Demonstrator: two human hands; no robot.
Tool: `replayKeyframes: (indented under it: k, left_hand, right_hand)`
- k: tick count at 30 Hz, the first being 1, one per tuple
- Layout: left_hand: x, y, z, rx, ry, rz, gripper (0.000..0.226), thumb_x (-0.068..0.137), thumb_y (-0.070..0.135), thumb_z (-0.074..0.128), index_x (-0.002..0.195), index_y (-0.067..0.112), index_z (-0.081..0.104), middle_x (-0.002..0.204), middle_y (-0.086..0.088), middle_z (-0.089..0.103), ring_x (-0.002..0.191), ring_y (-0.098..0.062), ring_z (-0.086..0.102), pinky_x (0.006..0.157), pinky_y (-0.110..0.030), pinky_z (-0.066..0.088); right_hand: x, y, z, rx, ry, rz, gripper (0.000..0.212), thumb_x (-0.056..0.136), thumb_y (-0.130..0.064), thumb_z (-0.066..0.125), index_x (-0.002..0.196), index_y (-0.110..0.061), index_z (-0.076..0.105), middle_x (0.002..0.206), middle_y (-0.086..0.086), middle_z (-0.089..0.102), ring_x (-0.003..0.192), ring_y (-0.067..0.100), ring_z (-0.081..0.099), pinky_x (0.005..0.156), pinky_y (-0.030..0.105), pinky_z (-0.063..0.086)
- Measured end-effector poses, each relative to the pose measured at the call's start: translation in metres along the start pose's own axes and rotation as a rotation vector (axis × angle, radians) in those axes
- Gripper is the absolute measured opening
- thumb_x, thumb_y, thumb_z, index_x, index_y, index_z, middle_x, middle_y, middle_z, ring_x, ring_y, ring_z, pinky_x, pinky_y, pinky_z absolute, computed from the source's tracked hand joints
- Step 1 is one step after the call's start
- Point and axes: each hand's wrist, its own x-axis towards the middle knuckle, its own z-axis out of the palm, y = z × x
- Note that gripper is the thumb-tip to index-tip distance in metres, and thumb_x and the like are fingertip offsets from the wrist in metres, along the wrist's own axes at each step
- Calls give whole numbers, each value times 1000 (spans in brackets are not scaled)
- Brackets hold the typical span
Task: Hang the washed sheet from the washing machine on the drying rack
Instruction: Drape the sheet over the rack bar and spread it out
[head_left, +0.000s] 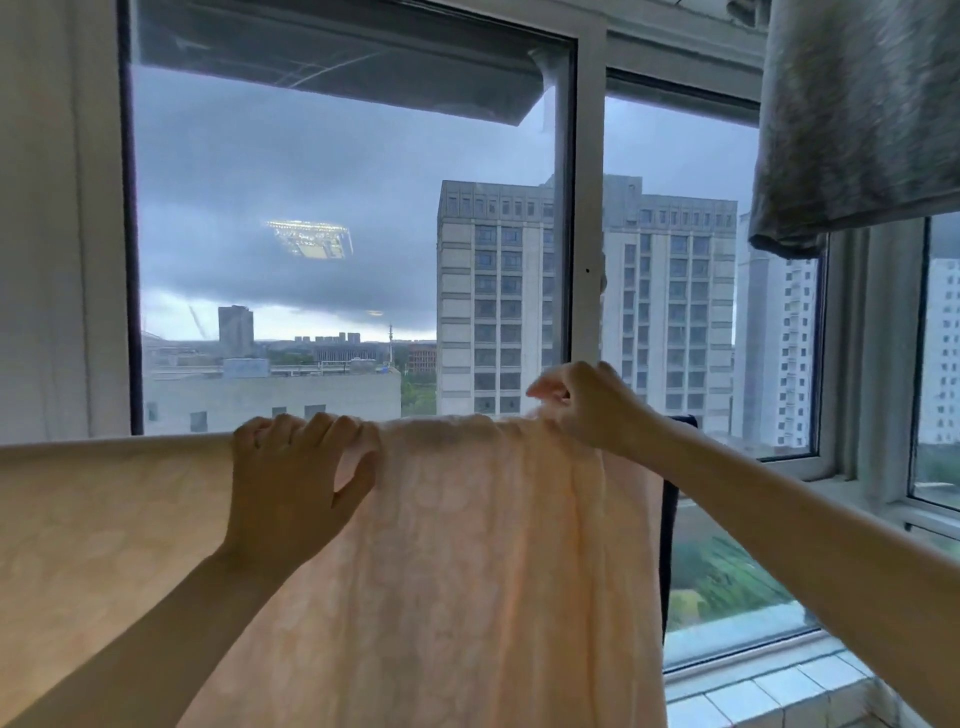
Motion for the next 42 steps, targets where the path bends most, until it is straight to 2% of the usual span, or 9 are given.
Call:
replayKeyframes:
  k: [2, 7, 14, 17, 20, 29, 34, 38, 42]
  left_hand:
    - [-1, 0, -1, -2, 4, -3, 34, 91, 47, 41, 95, 22, 63, 81, 2, 65, 73, -26, 59, 78, -41, 38]
    - [-2, -3, -4, -3, -12, -7, 28, 90, 46, 46, 98, 25, 63, 81, 6, 62, 73, -23, 57, 77, -40, 38]
    - [-4, -7, -4, -5, -54, 3, 34, 90, 47, 45, 107, 24, 64, 88, 6, 65, 76, -21, 58, 79, -41, 40]
    - [-3, -2, -4, -8, -89, 16, 38, 91, 48, 41, 111, 23, 62, 94, 5, 66, 81, -22, 59, 81, -41, 40]
    - [-2, 6, -6, 8, -96, -12, 39, 93, 47, 37, 111, 22, 61, 92, 3, 66, 82, -25, 60, 86, -45, 40]
    - [16, 64, -3, -7, -132, 101, 43, 94, 47, 34, 123, 22, 53, 107, -2, 63, 85, -27, 61, 82, -47, 44]
    - [27, 96, -1, 12, -179, 100, 47, 89, 56, 33, 113, 23, 58, 102, 0, 64, 89, -29, 61, 89, -54, 41]
    - [32, 103, 4, -52, -178, 144, 48, 89, 57, 34, 113, 23, 60, 99, 2, 68, 95, -27, 63, 99, -60, 36]
    - [35, 112, 8, -105, -169, 161, 50, 89, 57, 34, 116, 25, 60, 101, 4, 70, 94, -25, 65, 99, -58, 37]
  right_hand:
    - [1, -11, 9, 53, -45, -94, 25, 93, -14, 60, 117, -10, 64, 117, 2, 68, 102, 10, 65, 78, 2, 43]
    - [1, -21, 32, 78, -19, -226, 13, 90, -14, 63, 101, -9, 69, 96, 4, 72, 80, 7, 67, 80, 23, 56]
    - [18, -17, 32, 108, 154, -51, 9, 94, -10, 56, 90, -9, 64, 76, 1, 64, 68, 12, 62, 70, 31, 56]
    - [19, -6, 30, 75, 77, 17, 11, 94, -11, 57, 85, -9, 61, 72, -2, 60, 66, 9, 59, 67, 28, 54]
    - [13, 1, 29, 55, -19, 11, 7, 92, -15, 60, 89, -11, 65, 81, -1, 66, 73, 7, 61, 73, 21, 52]
    - [-3, 1, 13, 67, -28, -127, 10, 90, -13, 64, 98, -12, 70, 92, -2, 71, 76, -1, 60, 69, -1, 40]
    - [-15, 6, 3, 95, -66, -131, 17, 93, -10, 58, 106, -11, 69, 100, 0, 71, 79, -3, 59, 73, -2, 41]
    - [-28, 21, -6, 118, -30, -61, 23, 94, -10, 57, 115, -13, 65, 113, -1, 68, 95, 2, 62, 77, -1, 43]
    - [-38, 42, -15, 48, -3, 7, 29, 92, -17, 60, 121, -18, 61, 123, -3, 63, 101, 7, 61, 88, 18, 49]
